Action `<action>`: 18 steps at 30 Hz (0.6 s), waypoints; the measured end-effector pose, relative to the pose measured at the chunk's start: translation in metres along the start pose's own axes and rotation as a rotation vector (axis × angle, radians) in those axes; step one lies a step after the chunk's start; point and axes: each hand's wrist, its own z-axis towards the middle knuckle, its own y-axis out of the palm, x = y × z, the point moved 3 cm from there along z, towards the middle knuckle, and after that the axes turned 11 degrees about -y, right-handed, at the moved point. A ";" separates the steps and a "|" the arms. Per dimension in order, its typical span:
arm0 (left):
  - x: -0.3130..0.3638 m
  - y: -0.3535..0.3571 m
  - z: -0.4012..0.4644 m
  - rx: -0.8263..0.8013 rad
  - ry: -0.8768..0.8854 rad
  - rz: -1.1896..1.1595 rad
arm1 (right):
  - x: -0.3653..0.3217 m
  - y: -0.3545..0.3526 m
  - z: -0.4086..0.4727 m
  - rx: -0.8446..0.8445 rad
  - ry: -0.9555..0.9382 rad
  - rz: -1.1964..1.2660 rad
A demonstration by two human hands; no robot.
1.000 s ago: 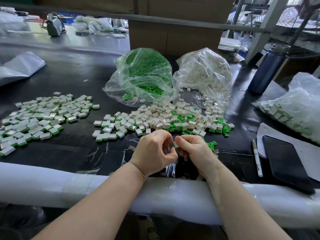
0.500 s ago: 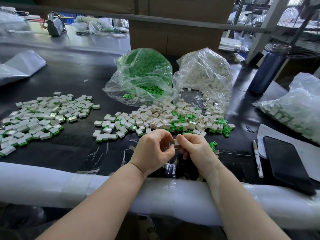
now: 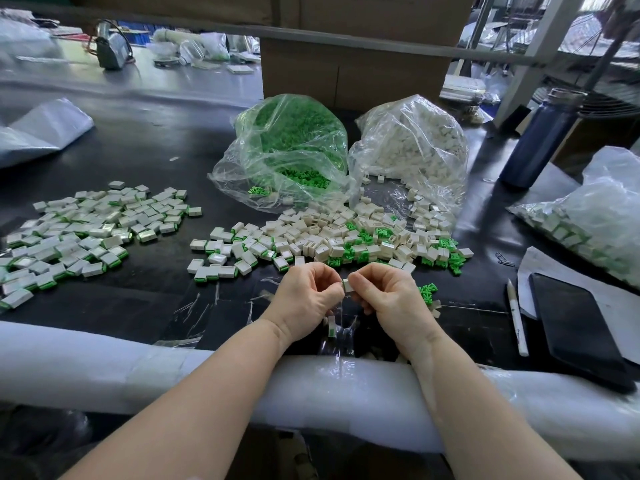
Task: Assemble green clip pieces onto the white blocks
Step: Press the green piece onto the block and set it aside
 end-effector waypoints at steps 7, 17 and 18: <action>0.000 -0.005 0.001 0.074 0.017 0.013 | 0.002 -0.008 0.001 0.114 0.045 0.029; 0.003 -0.002 -0.001 0.063 0.059 0.013 | -0.001 -0.003 0.000 0.091 -0.051 -0.243; 0.003 -0.001 -0.001 0.074 0.065 0.039 | -0.002 -0.005 0.000 0.136 -0.087 -0.357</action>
